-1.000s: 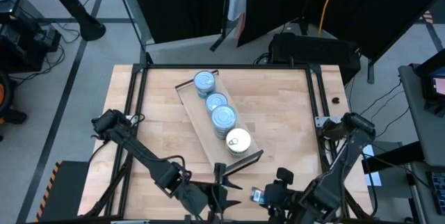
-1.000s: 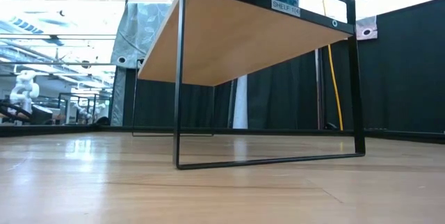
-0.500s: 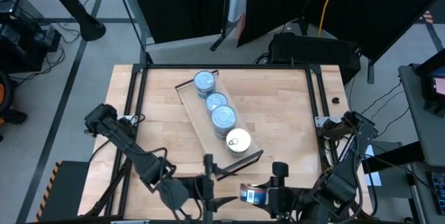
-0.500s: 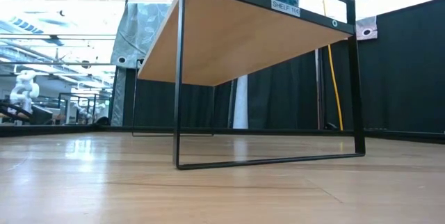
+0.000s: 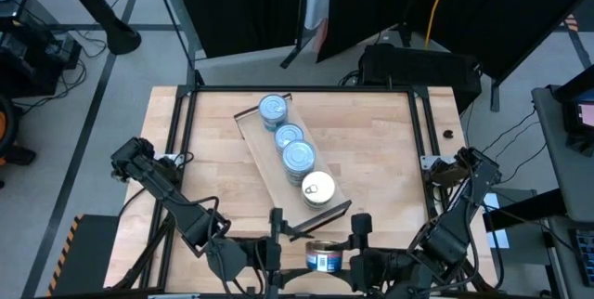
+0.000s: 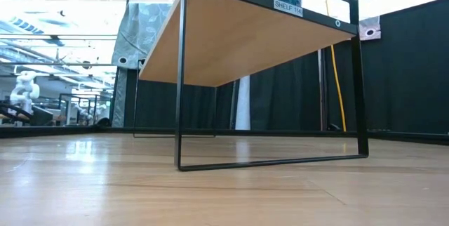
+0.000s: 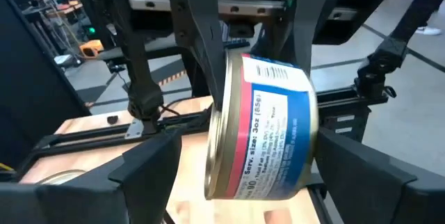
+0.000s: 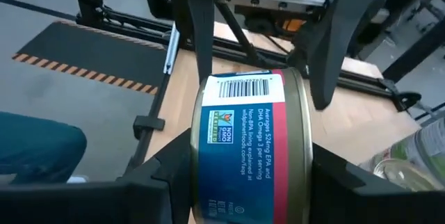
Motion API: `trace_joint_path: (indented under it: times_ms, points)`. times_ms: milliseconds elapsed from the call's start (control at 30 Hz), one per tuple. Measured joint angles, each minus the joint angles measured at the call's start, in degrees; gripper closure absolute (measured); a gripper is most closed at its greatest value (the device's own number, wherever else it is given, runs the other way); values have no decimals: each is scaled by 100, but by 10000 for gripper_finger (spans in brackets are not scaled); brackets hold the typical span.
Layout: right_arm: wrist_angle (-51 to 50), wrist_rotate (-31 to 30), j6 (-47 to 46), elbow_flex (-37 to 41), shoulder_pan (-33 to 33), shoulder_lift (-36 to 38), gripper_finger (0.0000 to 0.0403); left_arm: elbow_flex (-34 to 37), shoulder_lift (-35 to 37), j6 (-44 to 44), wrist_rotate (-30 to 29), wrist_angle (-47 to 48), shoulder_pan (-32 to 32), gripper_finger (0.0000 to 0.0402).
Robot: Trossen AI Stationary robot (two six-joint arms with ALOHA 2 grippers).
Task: Stack canned seafood by type on shelf
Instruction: Stack the blue-pink tuna can on top of the blue-pink tuna cans on the shelf
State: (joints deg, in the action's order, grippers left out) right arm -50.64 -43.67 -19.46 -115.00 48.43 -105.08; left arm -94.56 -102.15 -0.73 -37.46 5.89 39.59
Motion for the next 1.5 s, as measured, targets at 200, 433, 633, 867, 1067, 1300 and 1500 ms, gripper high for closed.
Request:
trace_joint_path:
  times_ms: [200, 433, 633, 867, 1067, 1300, 1500]
  points:
    - [233, 3, 353, 0, -105, 8, 222, 0, 0, -14, 40, 79, -7, 81]
    - [486, -44, 666, -2, -218, 20, 221, 0, -2, -173, -505, 110, -2, 124]
    - [364, -150, 489, -9, -241, 20, 220, 0, -11, -416, -575, 138, 83, 203]
    - [296, -281, 548, -9, -229, 25, 178, 0, -11, -522, -734, 121, 167, 204]
    - [160, -499, 487, -9, -35, 203, 89, 2, -10, -899, -772, 88, 216, 204]
    - [-674, -1652, 51, -13, 594, 769, 31, 11, 182, -1167, -1010, 116, 305, 204]
    - [-2799, -2412, -2141, 169, 1015, 951, 28, 7, 492, -1960, -1086, 57, 199, 204]
